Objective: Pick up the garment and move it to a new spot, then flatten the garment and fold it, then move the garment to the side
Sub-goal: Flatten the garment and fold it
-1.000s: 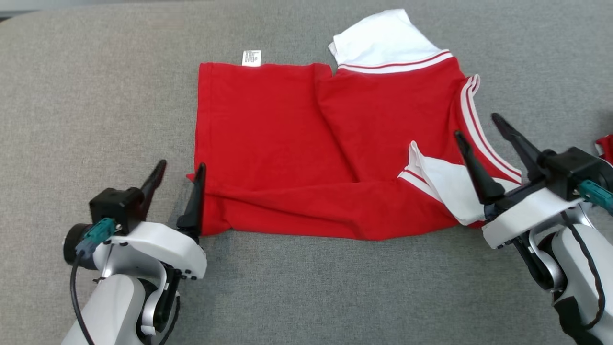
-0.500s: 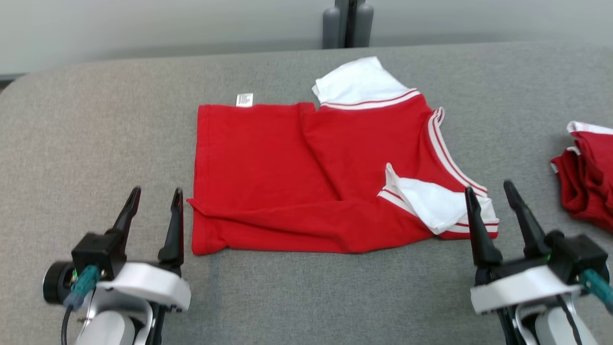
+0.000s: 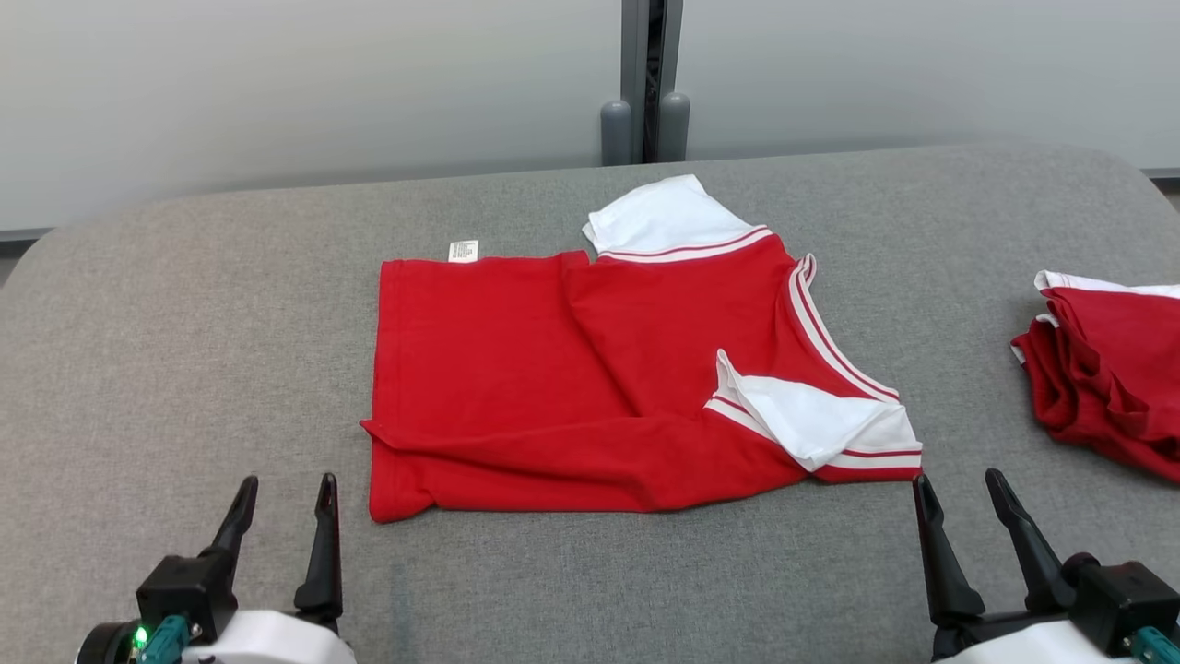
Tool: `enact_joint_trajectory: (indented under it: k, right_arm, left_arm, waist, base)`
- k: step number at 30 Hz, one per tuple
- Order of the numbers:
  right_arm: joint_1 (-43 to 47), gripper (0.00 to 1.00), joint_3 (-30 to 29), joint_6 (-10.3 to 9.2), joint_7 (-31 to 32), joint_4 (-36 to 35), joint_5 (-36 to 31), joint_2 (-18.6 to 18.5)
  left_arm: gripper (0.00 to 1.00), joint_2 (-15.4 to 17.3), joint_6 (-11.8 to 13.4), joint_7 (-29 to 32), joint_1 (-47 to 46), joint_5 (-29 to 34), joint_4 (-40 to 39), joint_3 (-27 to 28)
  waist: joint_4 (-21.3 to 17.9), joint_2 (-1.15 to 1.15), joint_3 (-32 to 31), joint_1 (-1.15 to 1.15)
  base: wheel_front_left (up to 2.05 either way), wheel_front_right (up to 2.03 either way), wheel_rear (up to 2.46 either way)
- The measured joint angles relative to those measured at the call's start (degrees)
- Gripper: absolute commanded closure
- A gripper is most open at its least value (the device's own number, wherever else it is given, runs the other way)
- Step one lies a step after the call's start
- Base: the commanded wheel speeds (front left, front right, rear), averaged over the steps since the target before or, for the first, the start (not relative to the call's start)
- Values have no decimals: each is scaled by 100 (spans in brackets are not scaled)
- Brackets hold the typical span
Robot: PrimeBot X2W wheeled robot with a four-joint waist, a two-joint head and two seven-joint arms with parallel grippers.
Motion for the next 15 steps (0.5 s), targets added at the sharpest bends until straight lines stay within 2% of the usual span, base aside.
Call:
enact_joint_trajectory:
  k: [15]
  right_arm:
    - [65, 0, -107, 0, 235, -207, -85, 87]
  left_arm:
    - [0, 59, 164, 332, 75, 26, -382, -168]
  waist:
    - [77, 0, 42, 0]
  base:
    - [0, 0, 0]
